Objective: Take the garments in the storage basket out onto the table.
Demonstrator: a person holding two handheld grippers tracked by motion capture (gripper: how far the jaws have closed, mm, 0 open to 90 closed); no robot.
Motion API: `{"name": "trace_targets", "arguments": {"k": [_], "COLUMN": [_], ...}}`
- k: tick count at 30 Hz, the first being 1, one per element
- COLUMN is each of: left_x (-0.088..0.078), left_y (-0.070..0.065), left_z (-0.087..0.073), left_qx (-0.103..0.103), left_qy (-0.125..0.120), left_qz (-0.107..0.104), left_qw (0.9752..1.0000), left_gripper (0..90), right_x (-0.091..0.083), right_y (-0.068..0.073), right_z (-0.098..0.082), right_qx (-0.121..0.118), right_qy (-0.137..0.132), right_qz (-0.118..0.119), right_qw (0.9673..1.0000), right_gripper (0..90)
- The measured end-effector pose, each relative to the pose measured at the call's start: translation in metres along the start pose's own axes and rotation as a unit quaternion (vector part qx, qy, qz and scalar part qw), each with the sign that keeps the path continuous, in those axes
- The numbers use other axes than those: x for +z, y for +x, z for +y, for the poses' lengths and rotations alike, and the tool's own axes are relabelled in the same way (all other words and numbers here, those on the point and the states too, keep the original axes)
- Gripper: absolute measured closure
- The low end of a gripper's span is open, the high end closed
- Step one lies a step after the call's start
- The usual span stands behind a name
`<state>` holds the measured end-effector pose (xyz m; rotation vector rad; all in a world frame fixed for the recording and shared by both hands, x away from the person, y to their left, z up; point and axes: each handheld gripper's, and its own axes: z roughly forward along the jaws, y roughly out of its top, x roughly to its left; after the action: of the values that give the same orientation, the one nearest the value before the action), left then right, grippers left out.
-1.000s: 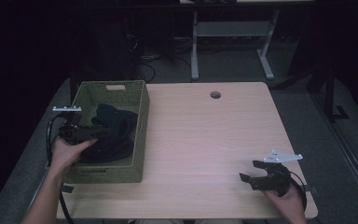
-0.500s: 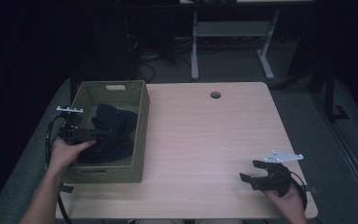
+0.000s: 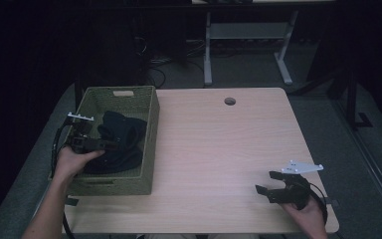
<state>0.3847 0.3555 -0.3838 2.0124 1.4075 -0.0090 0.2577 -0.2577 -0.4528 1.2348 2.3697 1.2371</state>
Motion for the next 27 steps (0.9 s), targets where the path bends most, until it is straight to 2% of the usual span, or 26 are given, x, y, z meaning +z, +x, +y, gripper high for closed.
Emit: {"name": "trace_targets", "arguments": {"k": [6,15,16,17,21,27], "left_x": [0.006,0.02,0.02,0.022,0.026,0.025], "left_y": [0.002,0.003,0.003,0.003,0.003,0.003], "left_z": [0.002,0.004,0.004,0.005,0.005,0.006], "left_qx": [-0.006,-0.004,-0.004,0.001,0.001,0.0], "left_qy": [0.022,0.076,0.076,0.088,0.097,0.085], "left_qz": [0.018,0.05,0.05,0.061,0.062,0.062], "left_qw": [0.9996,0.9958,0.9958,0.9943,0.9934,0.9944], "left_gripper": [37.7,38.0,38.7,40.0,48.3,67.4], "right_x": [0.0,0.0,0.0,0.0,0.0,0.0], "right_y": [0.0,0.0,0.0,0.001,0.001,0.001], "right_z": [0.0,0.0,0.0,0.0,0.0,0.0], "right_qx": [0.0,-0.005,-0.005,-0.004,-0.004,-0.003], "right_qy": [0.002,0.0,0.0,0.001,0.001,0.001], "right_qz": [0.0,0.003,0.003,0.003,0.004,0.004], "right_qw": [1.0,1.0,1.0,1.0,1.0,1.0], "right_gripper": [19.9,19.9,19.9,19.9,19.9,19.9]}}
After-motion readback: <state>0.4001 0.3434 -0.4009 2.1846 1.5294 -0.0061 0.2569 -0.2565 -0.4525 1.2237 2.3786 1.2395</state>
